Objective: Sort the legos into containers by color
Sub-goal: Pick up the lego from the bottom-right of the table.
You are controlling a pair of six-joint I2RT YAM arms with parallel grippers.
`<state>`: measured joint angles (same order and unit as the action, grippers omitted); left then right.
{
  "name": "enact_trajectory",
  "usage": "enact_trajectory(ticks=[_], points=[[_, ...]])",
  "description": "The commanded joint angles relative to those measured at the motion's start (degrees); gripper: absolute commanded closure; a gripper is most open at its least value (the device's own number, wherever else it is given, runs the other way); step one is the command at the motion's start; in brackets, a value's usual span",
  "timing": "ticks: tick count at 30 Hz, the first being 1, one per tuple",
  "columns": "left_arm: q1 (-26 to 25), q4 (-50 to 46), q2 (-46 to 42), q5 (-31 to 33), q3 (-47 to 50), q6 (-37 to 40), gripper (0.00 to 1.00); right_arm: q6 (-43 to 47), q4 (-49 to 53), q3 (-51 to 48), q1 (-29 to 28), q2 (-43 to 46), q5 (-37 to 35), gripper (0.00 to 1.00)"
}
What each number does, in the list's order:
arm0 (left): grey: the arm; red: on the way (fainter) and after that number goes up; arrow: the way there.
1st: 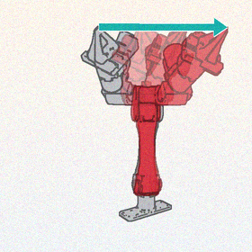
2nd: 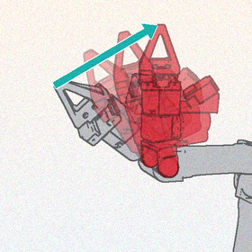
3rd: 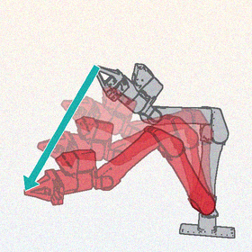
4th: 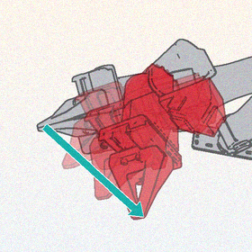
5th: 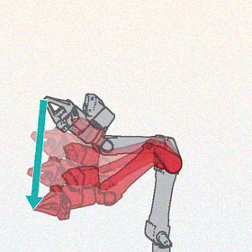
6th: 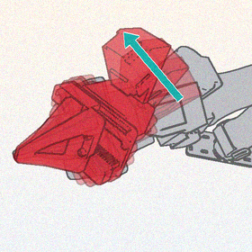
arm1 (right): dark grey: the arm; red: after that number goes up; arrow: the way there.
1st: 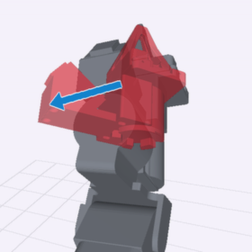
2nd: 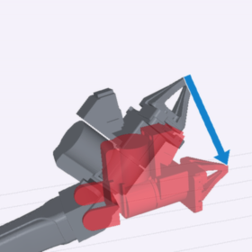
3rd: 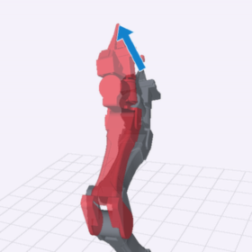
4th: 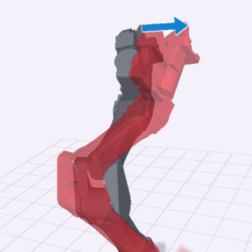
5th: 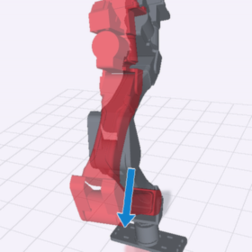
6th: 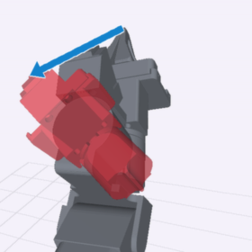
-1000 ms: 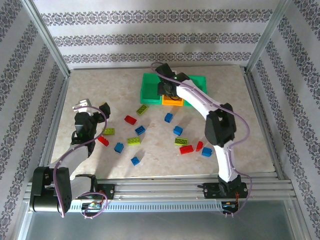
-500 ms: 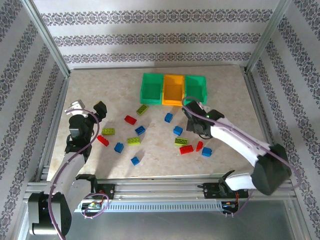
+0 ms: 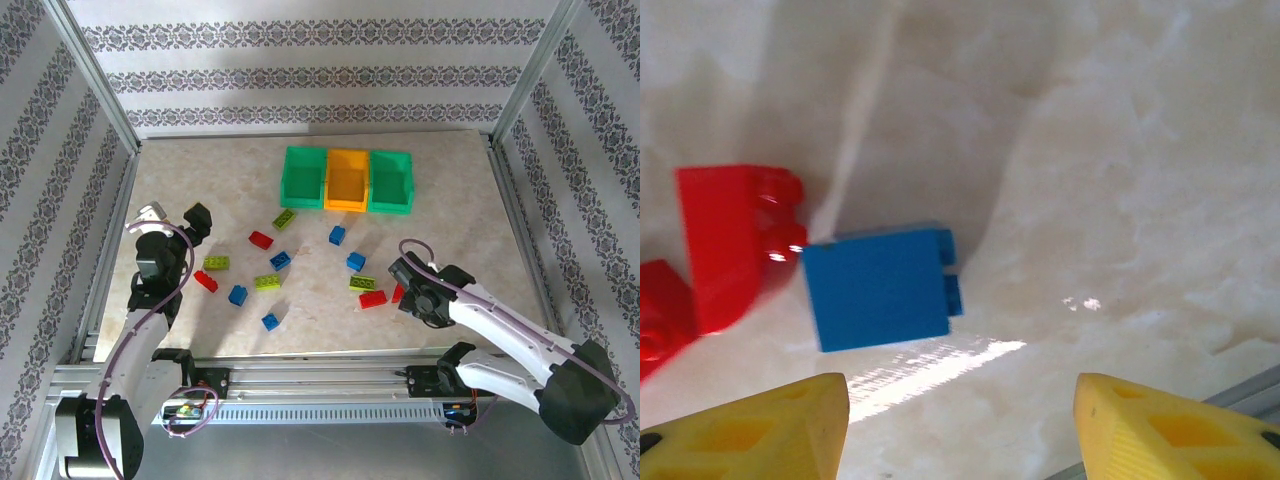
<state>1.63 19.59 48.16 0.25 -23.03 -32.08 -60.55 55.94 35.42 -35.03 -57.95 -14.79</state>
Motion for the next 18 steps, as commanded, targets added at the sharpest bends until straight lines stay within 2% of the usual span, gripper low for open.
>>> enact_trajectory(ticks=[1, 18], points=[[0.8, -1.0, -0.3, 0.0, -0.5, -0.7, 0.0, -0.7, -3.5, -1.9, 1.7, 0.3, 2.7, 0.39], [0.8, -1.1, -0.3, 0.9, -0.4, -0.2, 0.0, 5.5, -14.3, -3.2, 7.6, -8.3, 7.5, 0.35]])
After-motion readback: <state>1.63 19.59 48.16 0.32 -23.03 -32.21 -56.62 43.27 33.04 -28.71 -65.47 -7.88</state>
